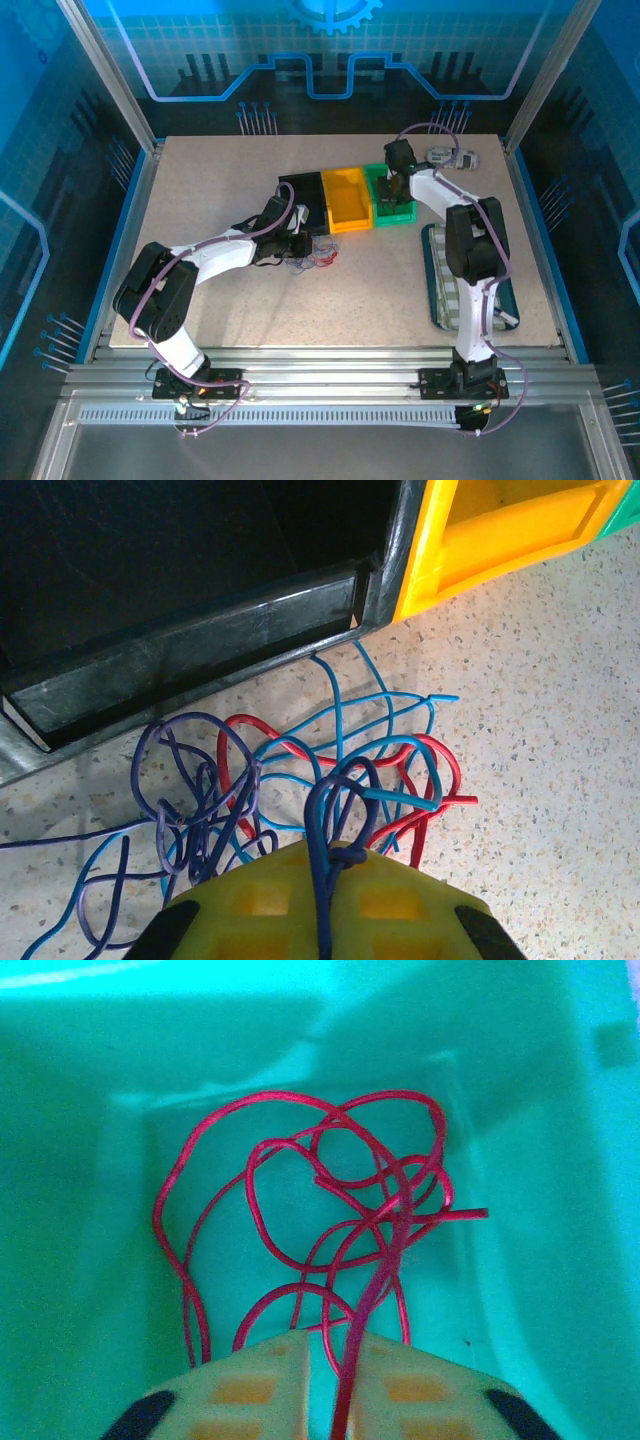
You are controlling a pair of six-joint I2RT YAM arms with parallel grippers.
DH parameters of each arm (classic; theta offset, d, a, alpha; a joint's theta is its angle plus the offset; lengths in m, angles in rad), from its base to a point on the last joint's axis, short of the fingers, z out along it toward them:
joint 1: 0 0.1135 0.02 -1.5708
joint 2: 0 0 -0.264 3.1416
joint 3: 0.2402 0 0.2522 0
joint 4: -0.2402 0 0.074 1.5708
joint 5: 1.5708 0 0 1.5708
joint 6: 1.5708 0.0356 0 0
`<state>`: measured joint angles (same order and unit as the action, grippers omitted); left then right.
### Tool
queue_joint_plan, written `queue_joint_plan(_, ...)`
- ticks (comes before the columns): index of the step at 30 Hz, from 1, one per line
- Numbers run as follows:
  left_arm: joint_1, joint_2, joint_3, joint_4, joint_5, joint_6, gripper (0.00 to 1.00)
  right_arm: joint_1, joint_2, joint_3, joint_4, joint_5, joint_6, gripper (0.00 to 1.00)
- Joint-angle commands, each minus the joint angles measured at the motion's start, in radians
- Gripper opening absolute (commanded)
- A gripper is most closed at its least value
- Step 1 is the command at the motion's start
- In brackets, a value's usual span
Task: Untangle the cables
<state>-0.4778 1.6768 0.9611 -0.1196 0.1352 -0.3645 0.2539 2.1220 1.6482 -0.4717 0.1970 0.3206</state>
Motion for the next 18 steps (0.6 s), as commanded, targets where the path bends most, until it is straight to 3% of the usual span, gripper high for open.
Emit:
queue_joint_plan(1, -0.006, 0.006, 0.033, -0.005, -0.003, 0.004, 0.0, -0.005, -0.081, -0.018, 0.009, -0.019, -0.003, 0.22)
queue_joint_plan(12, -0.01, 0.003, 0.036, 0.001, -0.004, 0.004, 0.0, -0.007, -0.218, -0.144, 0.131, 0.021, 0.014, 0.52)
queue_joint_plan(18, -0.01, -0.006, 0.025, 0.008, 0.001, 0.004, 0.0, 0.016, -0.382, -0.307, 0.282, 0.011, -0.003, 0.55)
